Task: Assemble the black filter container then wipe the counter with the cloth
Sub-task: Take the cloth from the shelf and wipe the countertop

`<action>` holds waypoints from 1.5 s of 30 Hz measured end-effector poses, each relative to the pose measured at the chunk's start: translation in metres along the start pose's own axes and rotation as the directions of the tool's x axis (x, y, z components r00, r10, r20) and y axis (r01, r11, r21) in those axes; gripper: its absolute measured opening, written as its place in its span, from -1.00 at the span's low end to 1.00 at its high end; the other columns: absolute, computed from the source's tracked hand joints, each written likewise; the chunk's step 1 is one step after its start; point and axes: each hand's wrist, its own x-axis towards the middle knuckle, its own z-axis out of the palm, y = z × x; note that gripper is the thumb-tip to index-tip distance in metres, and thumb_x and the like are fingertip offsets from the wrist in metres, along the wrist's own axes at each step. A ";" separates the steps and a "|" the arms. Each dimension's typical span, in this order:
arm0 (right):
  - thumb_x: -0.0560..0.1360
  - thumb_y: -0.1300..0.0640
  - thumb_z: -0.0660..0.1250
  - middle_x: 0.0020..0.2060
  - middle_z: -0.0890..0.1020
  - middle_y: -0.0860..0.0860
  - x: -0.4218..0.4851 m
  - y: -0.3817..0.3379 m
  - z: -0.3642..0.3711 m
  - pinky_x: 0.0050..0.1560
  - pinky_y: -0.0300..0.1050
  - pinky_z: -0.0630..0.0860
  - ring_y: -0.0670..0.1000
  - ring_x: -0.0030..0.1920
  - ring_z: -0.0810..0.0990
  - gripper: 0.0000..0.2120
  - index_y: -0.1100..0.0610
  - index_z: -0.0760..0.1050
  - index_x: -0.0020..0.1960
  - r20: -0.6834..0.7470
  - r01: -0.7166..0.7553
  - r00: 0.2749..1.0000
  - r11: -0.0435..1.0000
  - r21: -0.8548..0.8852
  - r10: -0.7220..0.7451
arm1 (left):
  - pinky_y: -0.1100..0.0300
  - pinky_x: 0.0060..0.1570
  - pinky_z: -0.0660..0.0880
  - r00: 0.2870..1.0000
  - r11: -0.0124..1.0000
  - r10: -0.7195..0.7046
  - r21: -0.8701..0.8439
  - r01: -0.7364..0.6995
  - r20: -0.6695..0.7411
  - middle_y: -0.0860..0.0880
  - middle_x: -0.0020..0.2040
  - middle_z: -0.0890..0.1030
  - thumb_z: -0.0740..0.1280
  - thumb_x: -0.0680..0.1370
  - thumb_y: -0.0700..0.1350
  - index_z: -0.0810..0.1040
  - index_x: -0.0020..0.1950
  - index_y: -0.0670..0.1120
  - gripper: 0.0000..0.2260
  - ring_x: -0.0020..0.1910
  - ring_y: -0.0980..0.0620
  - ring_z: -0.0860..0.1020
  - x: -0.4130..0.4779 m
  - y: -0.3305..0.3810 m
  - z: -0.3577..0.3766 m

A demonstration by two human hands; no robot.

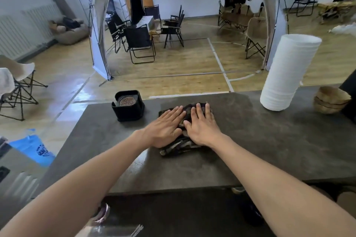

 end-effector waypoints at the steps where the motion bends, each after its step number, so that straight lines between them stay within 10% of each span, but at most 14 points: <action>1: 0.63 -0.18 -0.11 0.59 -0.18 0.14 0.003 -0.010 0.003 0.54 0.14 -0.24 0.23 0.54 -0.33 -0.32 0.19 -0.14 0.60 -0.001 -0.001 1.000 1.000 0.000 0.001 | 0.20 0.51 -0.28 1.000 1.000 0.002 -0.001 -0.002 -0.002 -0.07 0.61 -0.20 -0.13 0.54 0.10 -0.15 0.61 -0.09 -0.34 0.57 0.09 -0.24 -0.007 -0.009 0.001; 11: 0.63 -0.14 -0.08 0.57 -0.24 0.18 -0.043 -0.130 0.042 0.54 0.18 -0.22 0.27 0.52 -0.38 -0.31 0.23 -0.19 0.58 -0.039 -0.029 0.999 0.998 0.059 0.032 | 0.22 0.50 -0.30 0.995 0.997 0.082 -0.006 -0.082 -0.058 0.01 0.60 -0.24 -0.15 0.55 0.12 -0.16 0.60 -0.06 -0.36 0.54 0.19 -0.30 -0.122 -0.074 0.012; 22: 0.63 -0.14 -0.04 0.58 -0.22 0.17 -0.033 -0.266 0.078 0.52 0.18 -0.27 0.27 0.51 -0.40 -0.31 0.24 -0.17 0.58 -0.021 0.163 0.987 0.982 0.094 -0.162 | 0.25 0.50 -0.28 0.978 0.972 -0.206 -0.121 0.201 -0.031 0.08 0.60 -0.19 -0.14 0.49 0.12 -0.15 0.58 0.06 -0.35 0.52 0.27 -0.30 -0.233 -0.156 0.013; 29: 0.61 -0.15 -0.05 0.60 -0.13 0.03 -0.042 -0.231 0.076 0.54 0.13 -0.27 0.16 0.54 -0.36 -0.36 0.06 -0.09 0.61 0.022 0.412 0.910 0.908 0.076 -0.415 | 0.13 0.52 -0.26 0.851 0.861 -0.506 -0.152 0.486 -0.143 -0.04 0.59 -0.25 -0.25 0.42 0.26 -0.14 0.59 0.02 -0.25 0.56 0.04 -0.30 -0.247 -0.114 0.041; 45: 0.65 -0.14 -0.11 0.60 -0.13 0.02 -0.151 -0.010 0.033 0.55 0.07 -0.22 0.10 0.56 -0.31 -0.40 0.09 -0.07 0.60 -0.034 0.282 0.959 0.959 0.006 -0.282 | 0.03 0.54 -0.22 0.934 0.955 -0.294 -0.100 0.278 -0.205 -0.06 0.59 -0.26 -0.37 0.44 0.43 -0.16 0.60 0.00 -0.17 0.54 0.03 -0.36 -0.156 0.102 0.051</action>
